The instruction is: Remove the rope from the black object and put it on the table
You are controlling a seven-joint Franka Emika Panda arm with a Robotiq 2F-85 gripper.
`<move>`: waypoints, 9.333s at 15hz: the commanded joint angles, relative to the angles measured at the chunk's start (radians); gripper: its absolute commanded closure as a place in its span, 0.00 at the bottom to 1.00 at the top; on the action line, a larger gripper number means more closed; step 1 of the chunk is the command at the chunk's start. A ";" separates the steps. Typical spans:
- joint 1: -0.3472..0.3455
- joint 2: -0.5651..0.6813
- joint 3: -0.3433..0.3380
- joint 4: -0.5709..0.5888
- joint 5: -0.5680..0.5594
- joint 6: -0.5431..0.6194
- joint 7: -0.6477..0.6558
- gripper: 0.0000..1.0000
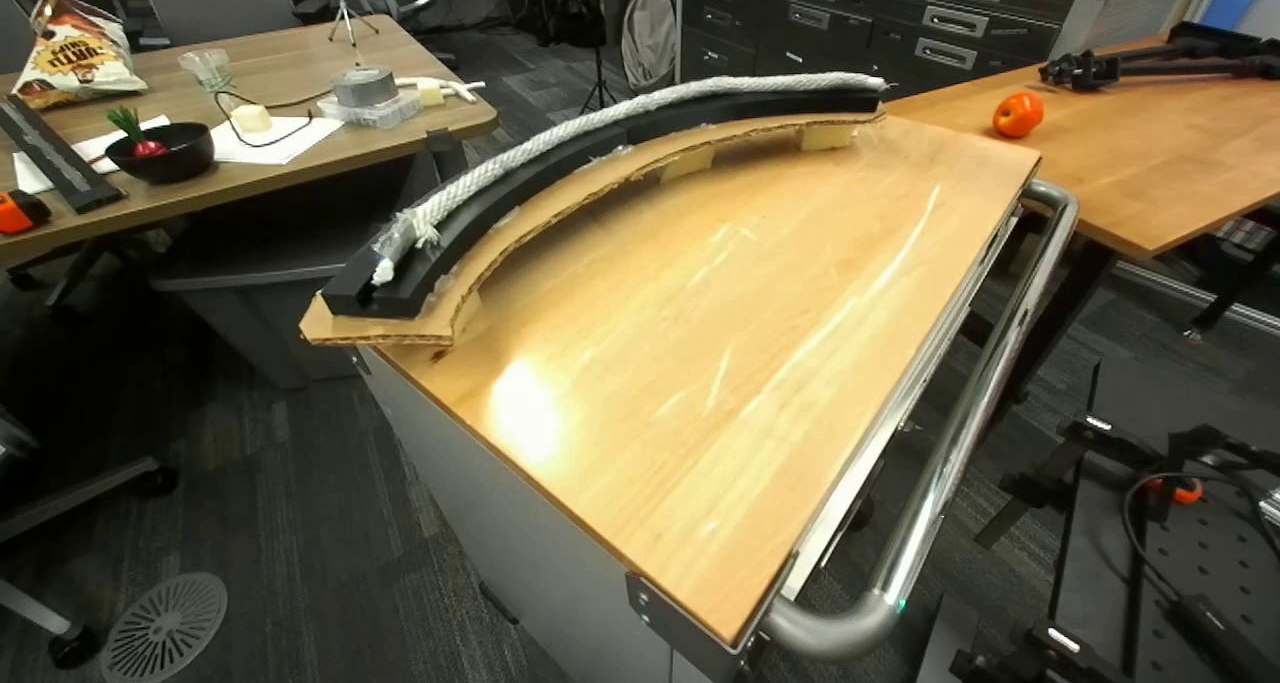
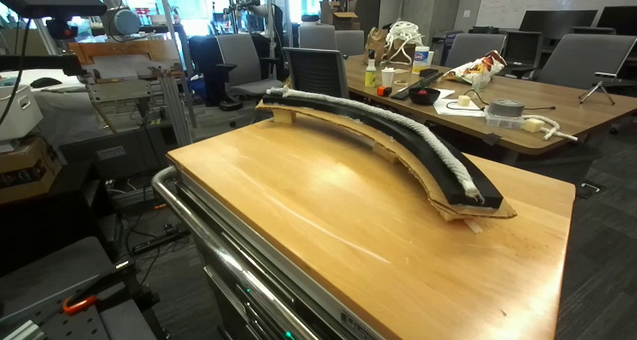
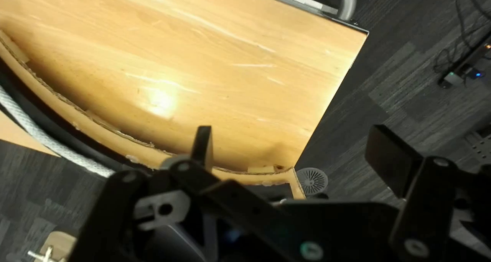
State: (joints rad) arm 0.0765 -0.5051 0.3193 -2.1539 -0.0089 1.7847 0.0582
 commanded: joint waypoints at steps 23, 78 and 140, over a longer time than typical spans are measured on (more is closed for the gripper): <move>0.094 0.850 -0.093 0.649 -0.246 0.230 -0.005 0.00; 0.177 1.407 -0.130 1.325 -0.217 -0.058 -0.629 0.85; 0.017 0.420 -0.212 -0.083 -0.025 0.653 0.224 0.00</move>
State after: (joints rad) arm 0.0978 -0.0848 0.1022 -2.2362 -0.0361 2.4380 0.2849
